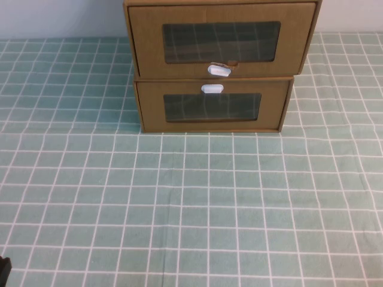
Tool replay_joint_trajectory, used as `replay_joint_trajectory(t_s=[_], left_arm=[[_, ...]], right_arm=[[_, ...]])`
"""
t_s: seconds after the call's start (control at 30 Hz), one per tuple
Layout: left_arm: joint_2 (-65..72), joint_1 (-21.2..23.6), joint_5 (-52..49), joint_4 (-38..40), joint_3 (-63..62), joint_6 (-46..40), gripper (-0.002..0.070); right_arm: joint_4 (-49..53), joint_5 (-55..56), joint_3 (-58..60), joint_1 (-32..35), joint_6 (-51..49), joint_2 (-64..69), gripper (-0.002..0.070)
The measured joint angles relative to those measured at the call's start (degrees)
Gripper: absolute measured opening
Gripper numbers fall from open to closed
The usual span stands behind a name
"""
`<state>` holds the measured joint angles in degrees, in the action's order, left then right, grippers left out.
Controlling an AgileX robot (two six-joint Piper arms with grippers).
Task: Open the shoe box
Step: 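Pull the top drawer of the cardboard box fully open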
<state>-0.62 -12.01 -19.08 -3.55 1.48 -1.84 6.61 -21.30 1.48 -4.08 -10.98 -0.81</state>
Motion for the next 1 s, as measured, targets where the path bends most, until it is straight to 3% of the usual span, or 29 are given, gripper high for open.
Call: replay_joint_trajectory(t_s=[1.0], left_arm=[[0.0, 0.0, 2.0, 0.0, 0.0, 0.0, -0.0006]], right_arm=[[0.0, 3.4, 0.0, 0.0, 0.0, 0.0, -0.0014]])
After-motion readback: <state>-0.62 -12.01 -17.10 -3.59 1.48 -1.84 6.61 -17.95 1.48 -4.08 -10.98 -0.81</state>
